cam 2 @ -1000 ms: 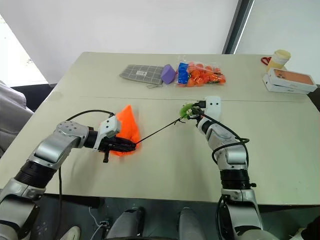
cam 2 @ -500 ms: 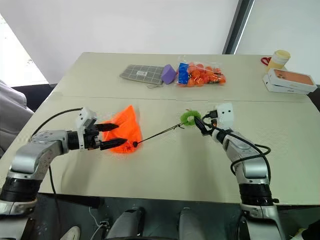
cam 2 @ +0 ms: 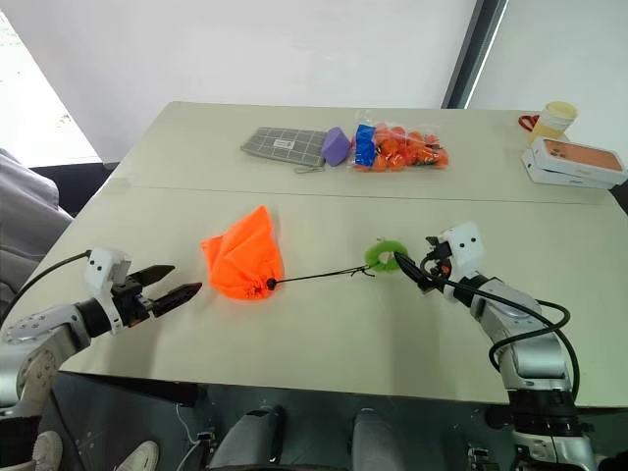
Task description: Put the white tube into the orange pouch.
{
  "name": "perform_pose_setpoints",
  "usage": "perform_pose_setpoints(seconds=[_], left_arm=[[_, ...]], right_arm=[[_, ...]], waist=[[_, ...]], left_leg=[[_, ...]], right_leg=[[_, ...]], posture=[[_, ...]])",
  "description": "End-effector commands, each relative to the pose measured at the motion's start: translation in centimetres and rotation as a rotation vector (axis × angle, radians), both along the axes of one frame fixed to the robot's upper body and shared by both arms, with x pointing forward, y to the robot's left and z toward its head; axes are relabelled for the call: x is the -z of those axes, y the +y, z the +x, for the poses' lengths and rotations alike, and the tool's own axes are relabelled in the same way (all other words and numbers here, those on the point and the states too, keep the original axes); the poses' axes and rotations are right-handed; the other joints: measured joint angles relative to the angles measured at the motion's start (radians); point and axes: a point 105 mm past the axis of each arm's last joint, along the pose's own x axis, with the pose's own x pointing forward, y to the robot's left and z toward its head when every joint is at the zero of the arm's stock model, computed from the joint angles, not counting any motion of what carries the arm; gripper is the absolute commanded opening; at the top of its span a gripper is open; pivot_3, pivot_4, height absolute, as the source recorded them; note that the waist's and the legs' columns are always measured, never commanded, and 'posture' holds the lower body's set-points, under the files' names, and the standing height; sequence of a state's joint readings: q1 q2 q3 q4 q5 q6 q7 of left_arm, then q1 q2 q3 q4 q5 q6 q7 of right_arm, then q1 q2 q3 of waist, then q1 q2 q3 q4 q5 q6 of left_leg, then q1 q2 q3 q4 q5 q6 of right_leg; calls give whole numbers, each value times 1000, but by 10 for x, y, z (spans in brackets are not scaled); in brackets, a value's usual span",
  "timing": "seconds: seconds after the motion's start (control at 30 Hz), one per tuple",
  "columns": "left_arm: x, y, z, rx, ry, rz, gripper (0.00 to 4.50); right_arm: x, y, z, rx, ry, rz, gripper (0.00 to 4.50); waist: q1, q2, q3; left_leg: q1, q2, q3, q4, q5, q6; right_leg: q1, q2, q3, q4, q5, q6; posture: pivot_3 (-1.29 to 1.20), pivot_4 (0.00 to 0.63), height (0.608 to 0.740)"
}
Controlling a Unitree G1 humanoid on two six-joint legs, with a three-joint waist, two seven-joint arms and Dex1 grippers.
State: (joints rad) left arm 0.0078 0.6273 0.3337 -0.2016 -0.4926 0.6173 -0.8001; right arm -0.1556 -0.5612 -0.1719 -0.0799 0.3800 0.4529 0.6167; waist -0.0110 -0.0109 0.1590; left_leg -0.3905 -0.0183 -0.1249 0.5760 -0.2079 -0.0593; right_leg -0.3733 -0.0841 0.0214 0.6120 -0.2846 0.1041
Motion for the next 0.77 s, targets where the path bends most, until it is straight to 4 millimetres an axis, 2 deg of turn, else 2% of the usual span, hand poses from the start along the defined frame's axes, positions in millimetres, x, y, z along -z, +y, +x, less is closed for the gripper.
perform_pose_setpoints(seconds=[0.03, 0.23, 0.33, 0.47, 0.6, 0.77], left_arm=[[-14, -5, 3, 15, -63, 4, 4500], [-17, -5, 6, 6, -84, -6, 4500], [-17, -2, 6, -17, -87, -17, 4500], [-3, 11, -1, -86, -90, 56, 4500], [7, 14, -8, -107, -75, 49, 4500], [11, 16, -10, -117, -93, 62, 4500]], right_arm=[[-14, 16, -15, -153, -20, 7, 4175], [-24, 25, -22, -195, -31, 91, 4175], [-26, 22, -23, -180, -47, 105, 4175], [-35, 8, -28, -139, -103, 144, 4175], [-31, -1, -30, -126, -102, 135, 4175], [-22, 1, -31, -143, -92, 81, 4175]], waist=[[0, 0, 0], [-2, 0, 0], [0, 0, 0], [1, 0, 0], [0, 0, 0], [0, 1, 0]], left_leg=[[0, 0, 0, 0, 0, 0], [0, 0, 0, 0, 0, 0], [0, 0, 0, 0, 0, 0], [-1, 0, 0, -1, -1, -2], [-1, 0, 1, -1, -2, -2], [-1, 4, 2, -1, -3, -3]], right_leg=[[0, 0, 0, 0, 0, 0], [-1, 1, 0, 0, 0, 0], [-1, 0, 0, -1, 0, 0], [-1, -3, 0, -3, 0, 0], [-1, -4, 0, -8, 0, 0], [0, -4, -1, -13, 1, -1]], posture=[[0, 150, 724], [0, 150, 724], [0, 150, 724], [0, 150, 724], [0, 150, 724], [0, 150, 724]])
